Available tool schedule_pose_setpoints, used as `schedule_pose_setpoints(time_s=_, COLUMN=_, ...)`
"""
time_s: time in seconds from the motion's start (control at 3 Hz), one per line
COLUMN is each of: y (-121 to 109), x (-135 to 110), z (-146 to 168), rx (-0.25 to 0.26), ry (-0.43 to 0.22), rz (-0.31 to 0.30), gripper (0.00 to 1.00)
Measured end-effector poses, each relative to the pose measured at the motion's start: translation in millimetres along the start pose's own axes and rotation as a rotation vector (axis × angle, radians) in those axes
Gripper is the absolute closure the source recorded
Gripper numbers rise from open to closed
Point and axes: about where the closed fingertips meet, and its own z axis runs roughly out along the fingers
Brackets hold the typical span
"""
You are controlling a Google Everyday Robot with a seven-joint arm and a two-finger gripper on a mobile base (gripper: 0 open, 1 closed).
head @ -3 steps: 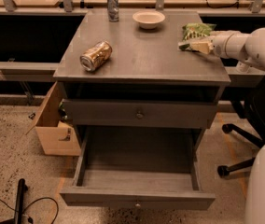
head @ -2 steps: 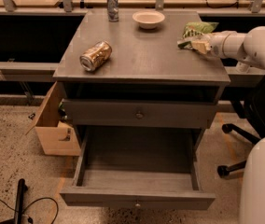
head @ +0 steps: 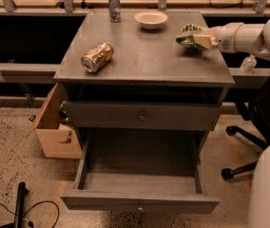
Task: Place green jalapeno chip bag into middle drawer
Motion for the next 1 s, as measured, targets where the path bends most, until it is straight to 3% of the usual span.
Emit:
schedule_pose_setpoints(time_s=0.33, y=46.6, x=-21.3, z=-25.7, rx=-0.17, ry=-0.04, rz=0.022, gripper=1.0)
schedule_pose_setpoints(time_s=0.67, y=46.1, x=-21.4, z=-24.8, rx=-0.167, ry=-0.041, rz=0.022, gripper=1.0)
schedule_pose_setpoints(time_s=1.0, y=53.7, x=-25.1, z=-27.5, rx=-0.202, ry=-0.051, rz=0.024, gripper=1.0)
